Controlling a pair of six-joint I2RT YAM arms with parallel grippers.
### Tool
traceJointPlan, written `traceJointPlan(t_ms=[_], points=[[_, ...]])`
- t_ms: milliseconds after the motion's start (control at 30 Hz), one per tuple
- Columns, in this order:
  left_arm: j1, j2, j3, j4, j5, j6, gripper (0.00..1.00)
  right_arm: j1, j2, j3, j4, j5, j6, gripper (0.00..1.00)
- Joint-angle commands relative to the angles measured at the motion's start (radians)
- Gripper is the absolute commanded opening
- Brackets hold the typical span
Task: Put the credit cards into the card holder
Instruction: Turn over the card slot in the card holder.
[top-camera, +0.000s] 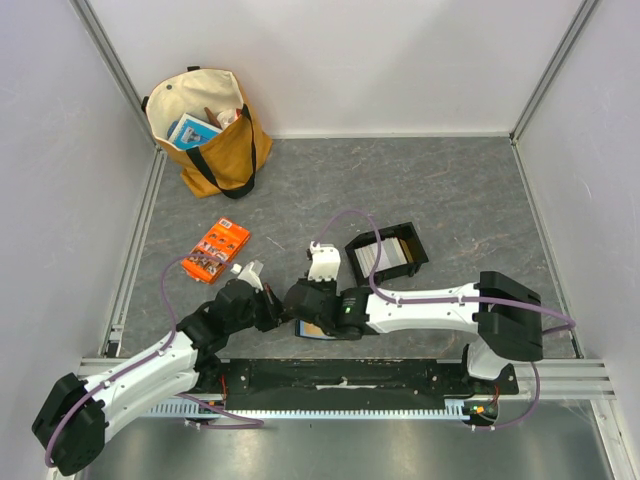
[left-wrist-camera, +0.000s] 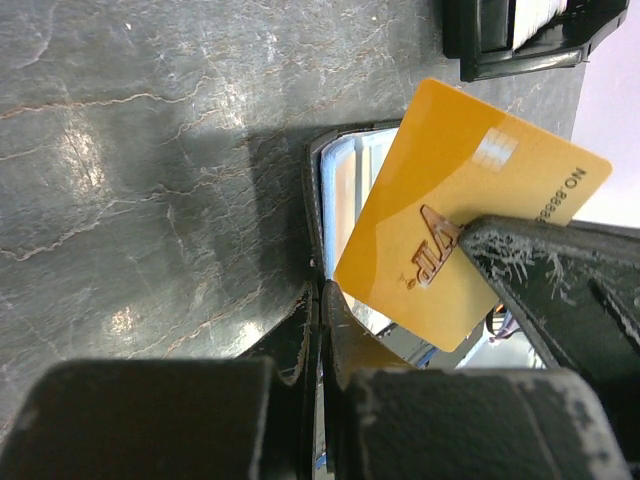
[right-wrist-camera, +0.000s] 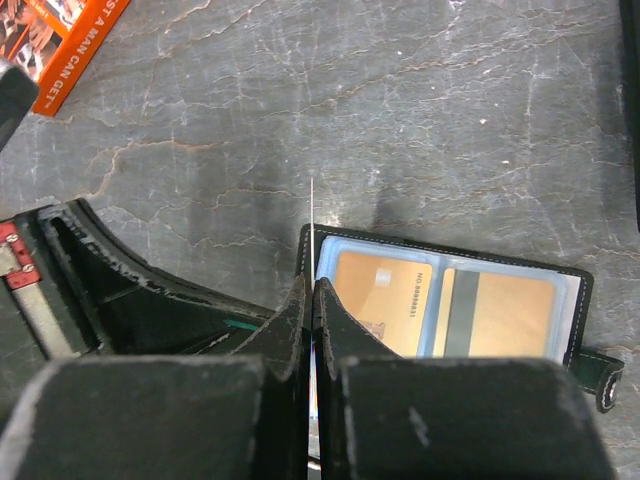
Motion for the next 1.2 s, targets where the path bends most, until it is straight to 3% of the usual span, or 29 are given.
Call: traceJointPlan(t_ms=[0,333,1167], points=[[-0.004,-0.003,0.003,0.032,0.014,-0.023,0.02,0.037,0.048,0.117,-0.122,0.098,-0.024,0.0],[-0.003,-0.028,0.003,0.037,0.024,-0.023,0.02,0.096,0.174,0.318,-0.365,0.195,-0.02,0.0],[-0.004,-0.017,0.014,0.003,-0.001,-0.001,0.02,0.065,0.015,0.168,-0.366,0.186,0.022,0.0]])
